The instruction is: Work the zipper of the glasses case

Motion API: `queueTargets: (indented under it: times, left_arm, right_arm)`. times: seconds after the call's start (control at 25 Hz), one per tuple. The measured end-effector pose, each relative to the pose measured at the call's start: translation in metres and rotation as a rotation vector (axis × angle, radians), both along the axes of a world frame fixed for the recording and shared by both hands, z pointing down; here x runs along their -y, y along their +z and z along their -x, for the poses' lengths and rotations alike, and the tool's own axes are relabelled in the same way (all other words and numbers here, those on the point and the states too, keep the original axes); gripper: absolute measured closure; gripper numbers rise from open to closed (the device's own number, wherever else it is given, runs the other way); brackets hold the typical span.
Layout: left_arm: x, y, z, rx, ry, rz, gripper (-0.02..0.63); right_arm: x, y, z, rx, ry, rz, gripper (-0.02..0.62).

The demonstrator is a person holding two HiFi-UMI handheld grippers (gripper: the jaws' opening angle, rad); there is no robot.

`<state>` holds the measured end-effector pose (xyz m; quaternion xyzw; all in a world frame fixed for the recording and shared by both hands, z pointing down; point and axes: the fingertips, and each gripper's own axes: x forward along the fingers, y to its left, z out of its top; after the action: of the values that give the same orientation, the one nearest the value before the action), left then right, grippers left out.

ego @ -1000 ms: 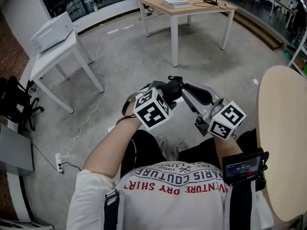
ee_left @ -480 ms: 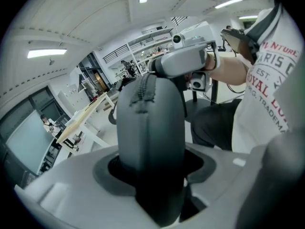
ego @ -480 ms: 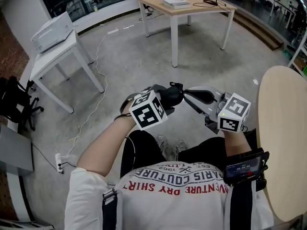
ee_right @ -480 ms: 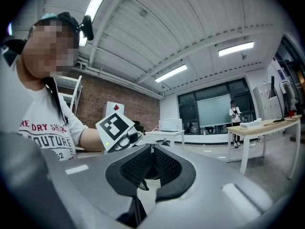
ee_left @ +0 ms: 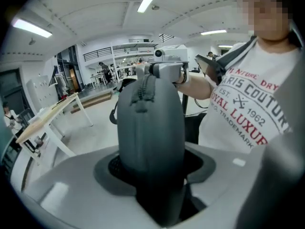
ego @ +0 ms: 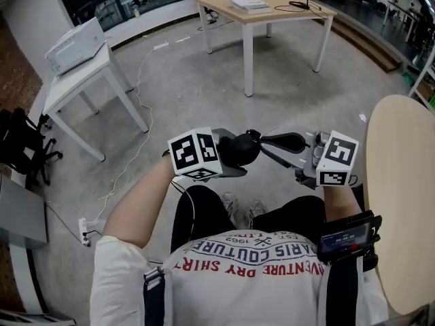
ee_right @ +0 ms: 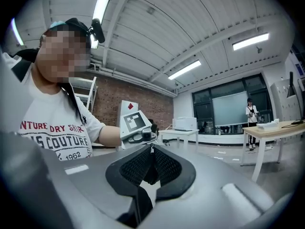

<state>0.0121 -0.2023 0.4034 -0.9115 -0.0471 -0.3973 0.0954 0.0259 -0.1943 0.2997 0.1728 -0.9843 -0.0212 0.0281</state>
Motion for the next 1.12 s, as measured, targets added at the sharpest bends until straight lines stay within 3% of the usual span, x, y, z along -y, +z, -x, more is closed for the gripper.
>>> queueTargets:
  times: [0.24, 0.6, 1.12]
  left_arm:
    - [-0.015, -0.004, 0.000, -0.049, 0.058, 0.115, 0.356]
    - [-0.026, -0.012, 0.003, -0.103, 0.100, 0.223, 0.357]
    - [-0.035, -0.037, -0.002, -0.318, 0.106, 0.451, 0.359]
  right_arm:
    - [-0.006, -0.003, 0.001, 0.011, -0.040, 0.004, 0.575]
    - [-0.010, -0.005, 0.000, 0.026, -0.078, 0.012, 0.577]
    - [-0.013, -0.009, -0.008, 0.066, -0.076, 0.002, 0.582]
